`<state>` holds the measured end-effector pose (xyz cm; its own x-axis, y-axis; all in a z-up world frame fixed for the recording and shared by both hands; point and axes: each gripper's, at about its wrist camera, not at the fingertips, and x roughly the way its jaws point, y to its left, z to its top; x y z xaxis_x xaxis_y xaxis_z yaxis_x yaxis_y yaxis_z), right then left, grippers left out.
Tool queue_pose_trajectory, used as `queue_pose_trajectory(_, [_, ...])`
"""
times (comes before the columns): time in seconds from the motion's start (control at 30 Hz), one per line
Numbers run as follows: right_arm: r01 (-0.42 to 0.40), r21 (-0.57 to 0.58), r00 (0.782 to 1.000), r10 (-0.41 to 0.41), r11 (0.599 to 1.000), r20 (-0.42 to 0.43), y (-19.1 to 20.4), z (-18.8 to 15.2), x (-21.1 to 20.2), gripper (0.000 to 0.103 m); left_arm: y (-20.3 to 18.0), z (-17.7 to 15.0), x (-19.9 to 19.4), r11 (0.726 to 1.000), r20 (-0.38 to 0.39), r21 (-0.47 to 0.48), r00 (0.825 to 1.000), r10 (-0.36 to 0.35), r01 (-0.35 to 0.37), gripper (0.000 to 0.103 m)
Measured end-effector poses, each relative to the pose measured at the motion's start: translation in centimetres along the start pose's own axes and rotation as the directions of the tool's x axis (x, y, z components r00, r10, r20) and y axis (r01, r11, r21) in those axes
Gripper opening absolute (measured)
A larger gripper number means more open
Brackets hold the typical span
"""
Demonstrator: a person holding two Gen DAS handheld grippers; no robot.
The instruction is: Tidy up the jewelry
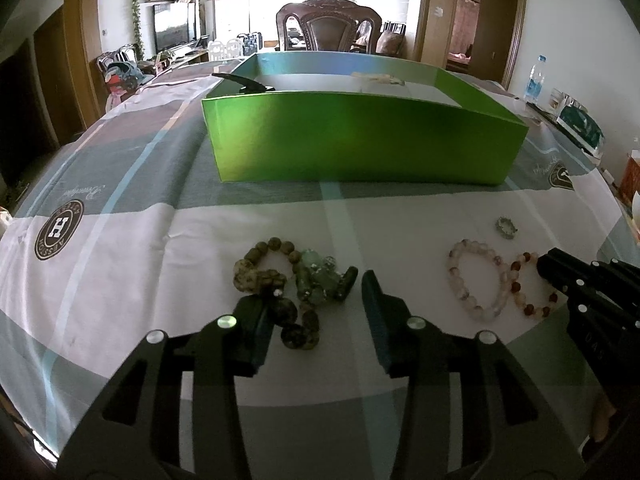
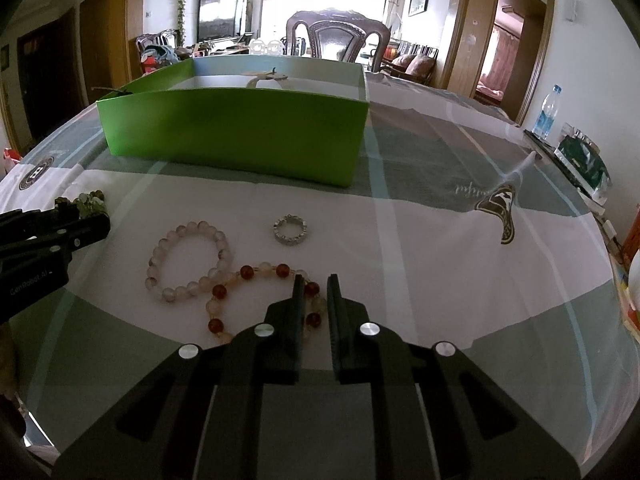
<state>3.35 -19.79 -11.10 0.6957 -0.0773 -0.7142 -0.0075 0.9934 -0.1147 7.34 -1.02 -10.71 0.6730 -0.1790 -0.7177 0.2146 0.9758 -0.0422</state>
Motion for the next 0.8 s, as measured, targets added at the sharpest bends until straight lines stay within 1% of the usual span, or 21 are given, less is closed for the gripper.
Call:
queue_pose_trajectory(0.63, [-0.001,0.002,1.000,0.001,1.000,-0.001,-0.09,0.00,0.02,0.012,-0.20,0.06,-0.05,1.000,-0.006,0.000,1.000,-0.009,0.009,0.049])
queue_pose_trajectory(0.8, [-0.003,0.003,1.000,0.003,1.000,-0.001,-0.06,0.01,0.06,0.012,-0.09,0.10,-0.09,1.000,-0.006,-0.008,1.000,-0.017,0.017,0.049])
